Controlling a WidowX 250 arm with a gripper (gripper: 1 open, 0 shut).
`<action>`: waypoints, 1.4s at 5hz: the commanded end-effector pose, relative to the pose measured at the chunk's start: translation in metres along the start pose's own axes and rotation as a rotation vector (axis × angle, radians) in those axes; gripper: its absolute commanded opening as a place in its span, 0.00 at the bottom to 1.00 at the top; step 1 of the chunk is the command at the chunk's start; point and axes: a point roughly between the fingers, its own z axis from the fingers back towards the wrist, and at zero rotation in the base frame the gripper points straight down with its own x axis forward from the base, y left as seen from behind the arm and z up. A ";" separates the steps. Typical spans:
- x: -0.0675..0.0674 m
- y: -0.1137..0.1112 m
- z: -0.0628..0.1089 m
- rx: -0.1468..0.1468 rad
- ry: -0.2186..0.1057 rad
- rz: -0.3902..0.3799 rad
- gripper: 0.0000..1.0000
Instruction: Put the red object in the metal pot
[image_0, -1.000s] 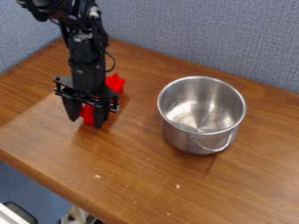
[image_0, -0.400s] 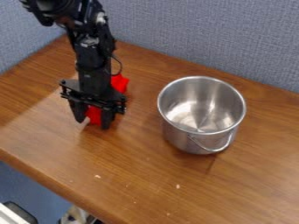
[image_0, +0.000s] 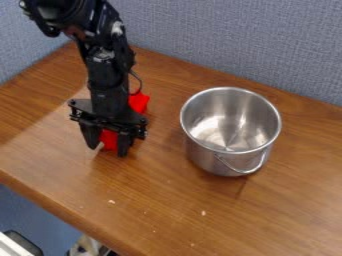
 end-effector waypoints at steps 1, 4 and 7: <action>-0.014 0.002 0.002 0.005 0.035 -0.006 0.00; -0.011 -0.002 0.005 -0.002 0.042 0.011 0.00; -0.019 0.017 0.023 -0.002 0.044 0.012 0.00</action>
